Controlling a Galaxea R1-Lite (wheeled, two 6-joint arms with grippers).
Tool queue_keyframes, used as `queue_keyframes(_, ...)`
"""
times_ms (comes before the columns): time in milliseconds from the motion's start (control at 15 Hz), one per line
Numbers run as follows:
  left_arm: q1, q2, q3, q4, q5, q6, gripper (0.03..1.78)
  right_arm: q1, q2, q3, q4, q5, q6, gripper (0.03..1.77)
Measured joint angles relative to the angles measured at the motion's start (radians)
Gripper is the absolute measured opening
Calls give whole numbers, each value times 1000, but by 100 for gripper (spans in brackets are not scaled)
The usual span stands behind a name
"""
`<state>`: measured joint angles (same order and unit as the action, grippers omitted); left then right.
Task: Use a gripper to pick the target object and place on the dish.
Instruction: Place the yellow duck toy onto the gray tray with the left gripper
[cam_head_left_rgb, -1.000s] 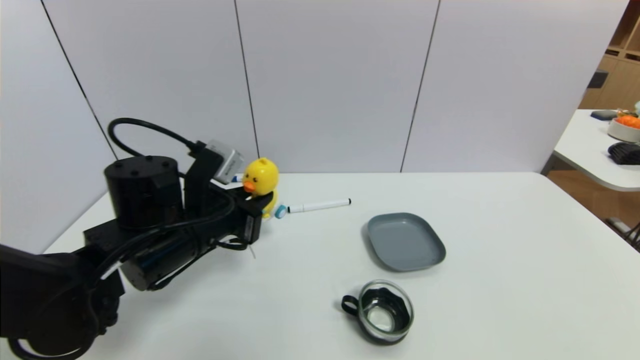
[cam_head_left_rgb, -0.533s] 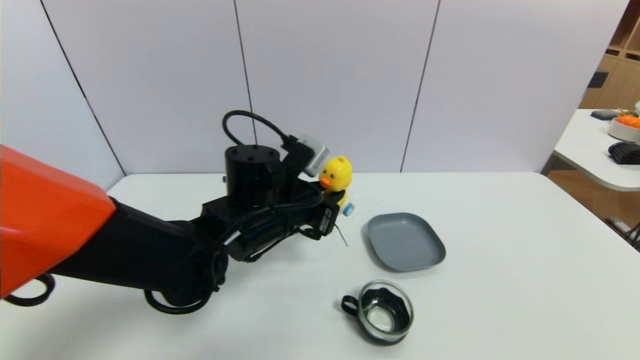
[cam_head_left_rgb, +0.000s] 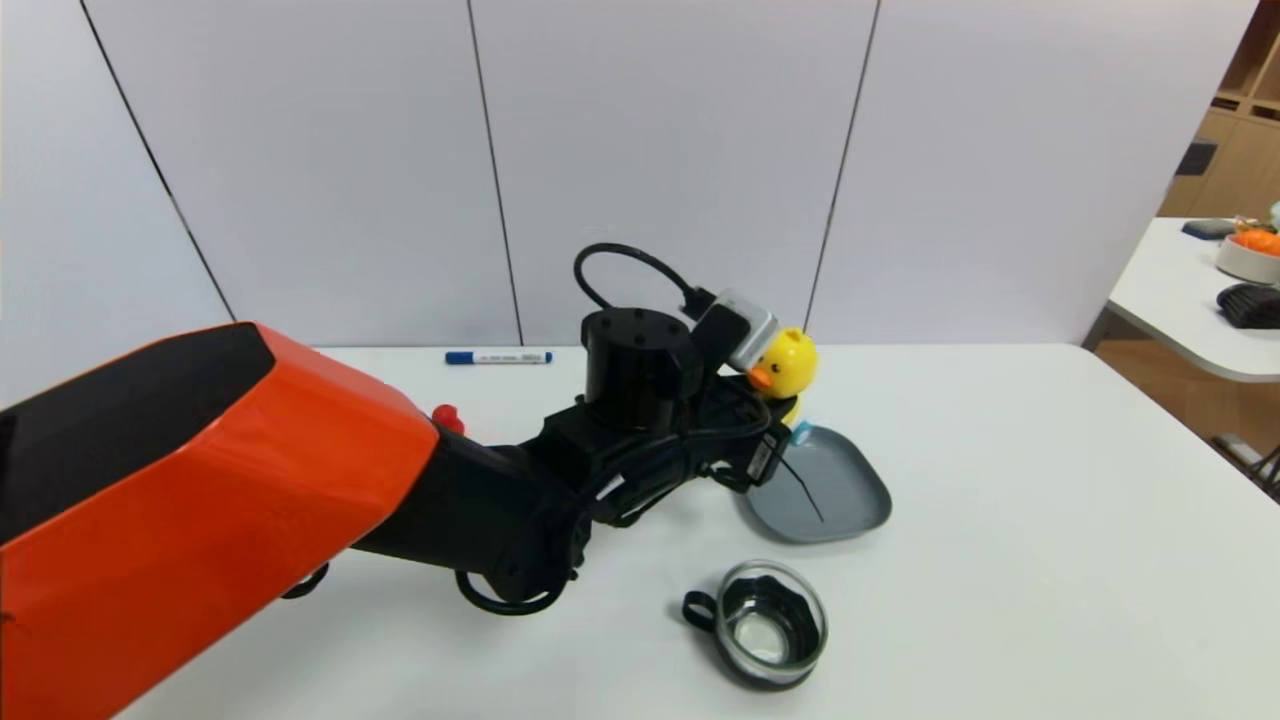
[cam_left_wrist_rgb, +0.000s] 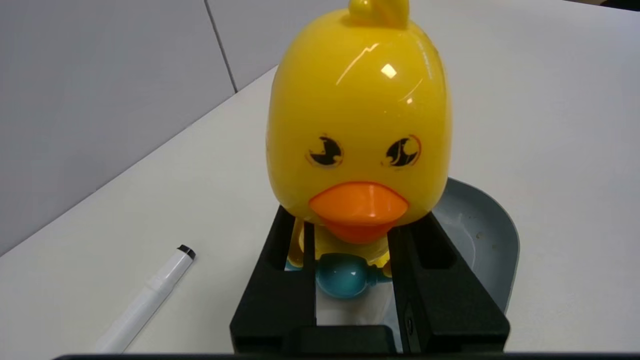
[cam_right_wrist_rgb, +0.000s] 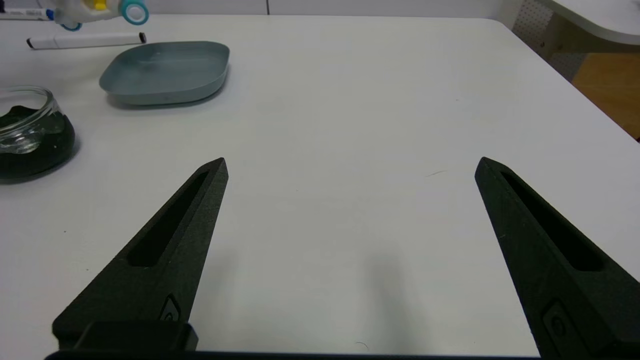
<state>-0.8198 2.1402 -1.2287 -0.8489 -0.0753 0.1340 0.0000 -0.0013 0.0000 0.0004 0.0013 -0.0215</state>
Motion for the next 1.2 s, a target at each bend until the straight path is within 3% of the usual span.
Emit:
queue_keyframes(533, -54, 116, -111, 7, 0, -8, 44, 0, 0, 0, 0, 0, 0, 171)
queue_keyframes(1200, -65, 150, -119, 7, 0, -10, 44, 0, 0, 0, 0, 0, 0, 171)
